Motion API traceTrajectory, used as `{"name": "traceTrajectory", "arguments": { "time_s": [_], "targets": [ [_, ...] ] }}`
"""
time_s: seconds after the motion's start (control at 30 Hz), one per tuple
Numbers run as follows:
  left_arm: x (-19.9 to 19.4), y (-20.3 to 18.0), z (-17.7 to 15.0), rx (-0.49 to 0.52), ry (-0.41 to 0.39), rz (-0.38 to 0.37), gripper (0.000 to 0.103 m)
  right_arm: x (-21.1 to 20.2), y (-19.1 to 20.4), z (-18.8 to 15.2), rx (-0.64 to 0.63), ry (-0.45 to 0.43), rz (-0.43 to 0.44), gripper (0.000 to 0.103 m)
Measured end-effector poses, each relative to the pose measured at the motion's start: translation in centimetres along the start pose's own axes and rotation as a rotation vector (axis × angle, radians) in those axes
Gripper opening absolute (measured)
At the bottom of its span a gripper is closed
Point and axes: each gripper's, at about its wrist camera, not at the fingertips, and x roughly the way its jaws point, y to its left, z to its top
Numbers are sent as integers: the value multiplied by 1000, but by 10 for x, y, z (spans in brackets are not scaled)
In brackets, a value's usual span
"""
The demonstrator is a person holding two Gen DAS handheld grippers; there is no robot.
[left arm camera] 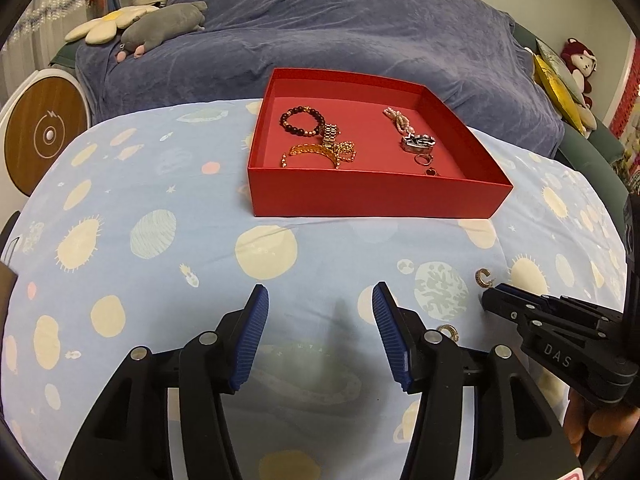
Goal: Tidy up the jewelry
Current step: 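Lift both open grippers out of the box toward the gold hoop earrings, then close the left gripper on one gold hoop earring while the right gripper grasps the other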
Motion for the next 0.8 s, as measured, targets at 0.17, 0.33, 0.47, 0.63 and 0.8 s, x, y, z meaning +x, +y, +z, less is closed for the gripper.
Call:
{"name": "traceTrajectory", "arguments": {
  "time_s": [0.17,0.33,0.47,0.63,0.8],
  "targets": [
    [0,3,0,-12,8,-9,52,7,5,7,-3,-18,-18,19],
    [-1,11,-1,-32,13,-5,52,11,8,12,-16,-38,-34,20],
    [-1,16,-3,-40,21,-5,52,13,9,13,-19,-47,-40,20],
    [1,16,-8,-30,33,-3,52,15,13,14,-52,-57,-68,18],
    [4,11,-7,-25,39,-5,52,15,12,15,-51,-56,-65,18]
  ]
}}
